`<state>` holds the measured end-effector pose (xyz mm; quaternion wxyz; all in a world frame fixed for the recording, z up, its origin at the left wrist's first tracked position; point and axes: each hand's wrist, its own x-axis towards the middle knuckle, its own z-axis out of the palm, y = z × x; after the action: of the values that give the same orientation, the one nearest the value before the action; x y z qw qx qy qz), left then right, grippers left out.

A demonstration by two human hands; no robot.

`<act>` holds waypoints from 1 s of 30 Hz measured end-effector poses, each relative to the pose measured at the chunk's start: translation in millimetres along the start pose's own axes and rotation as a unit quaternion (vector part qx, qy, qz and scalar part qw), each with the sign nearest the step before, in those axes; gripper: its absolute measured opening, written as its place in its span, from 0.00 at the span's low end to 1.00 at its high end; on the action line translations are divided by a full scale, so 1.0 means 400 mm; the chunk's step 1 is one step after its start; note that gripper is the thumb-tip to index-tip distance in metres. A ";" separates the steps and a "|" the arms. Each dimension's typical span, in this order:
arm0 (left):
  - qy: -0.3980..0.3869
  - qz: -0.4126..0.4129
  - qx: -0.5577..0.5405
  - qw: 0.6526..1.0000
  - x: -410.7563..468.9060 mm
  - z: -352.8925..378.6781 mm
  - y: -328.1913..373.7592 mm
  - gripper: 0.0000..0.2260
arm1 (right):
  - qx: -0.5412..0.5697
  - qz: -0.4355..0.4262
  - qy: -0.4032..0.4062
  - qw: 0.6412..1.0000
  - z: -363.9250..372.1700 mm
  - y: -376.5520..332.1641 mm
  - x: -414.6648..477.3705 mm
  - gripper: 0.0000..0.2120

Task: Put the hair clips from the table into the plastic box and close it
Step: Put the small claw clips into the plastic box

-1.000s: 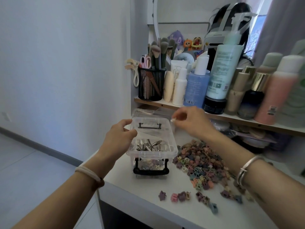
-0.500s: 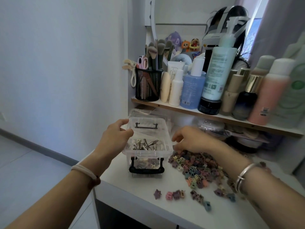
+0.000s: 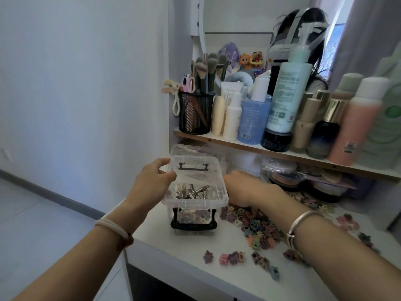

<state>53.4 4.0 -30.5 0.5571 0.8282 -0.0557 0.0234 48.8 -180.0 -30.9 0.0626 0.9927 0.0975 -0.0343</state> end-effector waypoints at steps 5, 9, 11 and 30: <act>-0.001 0.001 0.001 1.000 -0.001 0.000 0.001 0.19 | 0.026 0.011 0.033 0.999 0.008 0.005 -0.011 0.13; -0.003 0.003 0.003 1.000 0.001 -0.001 -0.001 0.19 | 0.131 0.041 0.085 0.987 -0.016 0.021 -0.008 0.10; -0.005 0.003 0.004 1.000 0.002 -0.001 -0.002 0.19 | 0.162 0.040 0.083 0.982 -0.026 0.027 -0.009 0.11; -0.007 0.005 -0.012 1.000 0.004 -0.002 -0.009 0.20 | 0.419 -0.025 0.197 0.886 -0.143 -0.015 -0.047 0.12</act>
<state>55.3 6.0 -33.4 0.5664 0.8214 -0.0638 0.0196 32.4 -170.1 26.5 -0.3800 0.9104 0.1087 0.1227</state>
